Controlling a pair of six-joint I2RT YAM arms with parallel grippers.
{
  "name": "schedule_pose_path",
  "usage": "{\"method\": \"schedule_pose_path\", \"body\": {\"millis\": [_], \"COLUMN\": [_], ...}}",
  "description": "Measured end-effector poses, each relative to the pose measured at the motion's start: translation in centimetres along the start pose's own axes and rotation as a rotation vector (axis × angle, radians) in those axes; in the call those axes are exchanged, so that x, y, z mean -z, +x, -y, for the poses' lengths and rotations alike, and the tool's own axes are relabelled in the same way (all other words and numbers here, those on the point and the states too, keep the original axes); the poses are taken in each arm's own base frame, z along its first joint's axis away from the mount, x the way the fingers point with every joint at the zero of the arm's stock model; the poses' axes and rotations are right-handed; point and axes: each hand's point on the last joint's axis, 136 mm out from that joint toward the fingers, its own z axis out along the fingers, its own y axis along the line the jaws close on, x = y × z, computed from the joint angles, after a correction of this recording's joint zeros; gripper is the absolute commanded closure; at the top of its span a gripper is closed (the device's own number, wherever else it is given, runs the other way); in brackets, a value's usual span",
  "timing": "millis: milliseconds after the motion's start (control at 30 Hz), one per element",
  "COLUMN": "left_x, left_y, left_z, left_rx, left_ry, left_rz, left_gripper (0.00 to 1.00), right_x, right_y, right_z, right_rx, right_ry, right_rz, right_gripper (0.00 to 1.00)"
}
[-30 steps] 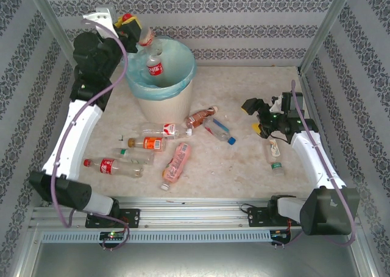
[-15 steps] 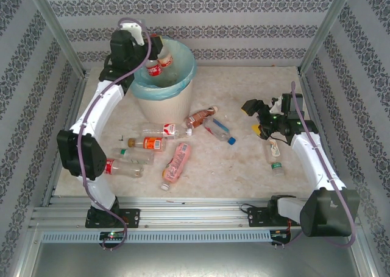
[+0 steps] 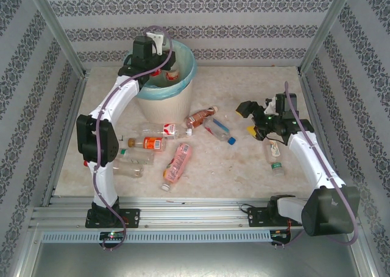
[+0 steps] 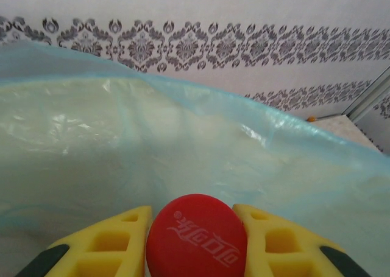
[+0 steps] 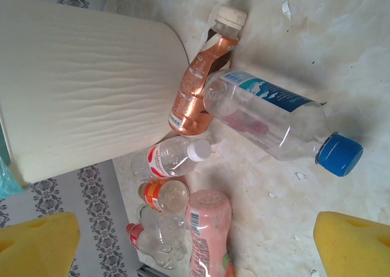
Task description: Put the plastic bottles in the bin
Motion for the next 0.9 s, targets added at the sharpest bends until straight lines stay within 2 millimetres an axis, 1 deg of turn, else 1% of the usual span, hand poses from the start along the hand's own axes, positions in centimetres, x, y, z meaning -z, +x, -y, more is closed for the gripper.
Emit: {"method": "schedule_pose_path", "body": {"millis": [200, 367, 433, 467, 533, 567, 667, 733, 800, 833, 900], "left_x": [-0.2, -1.2, -1.6, -1.8, -2.0, -2.0, -1.9, -1.6, -1.0, -0.4, 1.3], "left_y": [0.4, 1.6, 2.1, 2.3, 2.5, 2.5, 2.4, 2.1, 1.2, 0.5, -1.8], "left_z": [-0.3, -0.8, -0.9, -1.0, -1.1, -1.1, -1.0, -1.0, -0.7, -0.4, 0.3], "left_rx": [-0.014, -0.010, -0.004, -0.002, 0.002, 0.003, 0.009, 0.022, 0.028, 0.029, 0.024], "left_ry": [-0.013, -0.020, -0.022, -0.023, -0.025, -0.024, -0.023, -0.023, -0.019, -0.016, -0.005], "left_rz": [-0.013, -0.035, -0.045, -0.049, -0.053, -0.053, -0.052, -0.045, -0.023, -0.007, 0.050], "left_gripper": [1.00, 1.00, 0.97, 0.92, 0.74, 0.68, 0.50, 0.44, 0.39, 0.37, 0.36], "right_x": [-0.2, -0.5, -0.7, -0.8, -0.8, -0.8, -0.9, -0.9, -0.9, -0.9, -0.9], "right_y": [0.2, 0.0, 0.0, 0.1, 0.1, 0.1, 0.1, 0.1, 0.2, 0.2, 0.1], "right_z": [0.1, 0.3, 0.3, 0.3, 0.3, 0.3, 0.4, 0.5, 0.5, 0.5, 0.5], "right_rx": [0.003, -0.001, -0.001, -0.001, 0.002, 0.003, 0.001, 0.001, -0.001, 0.000, 0.001], "right_ry": [0.001, 0.005, 0.007, 0.008, 0.006, 0.006, 0.007, 0.008, 0.009, 0.009, 0.008], "right_rz": [-0.005, -0.007, -0.012, -0.014, -0.014, -0.014, -0.014, -0.014, -0.016, -0.016, -0.014], "right_gripper": [0.02, 0.02, 0.02, 0.02, 0.02, 0.02, 0.02, 0.02, 0.02, 0.02, 0.02]}}
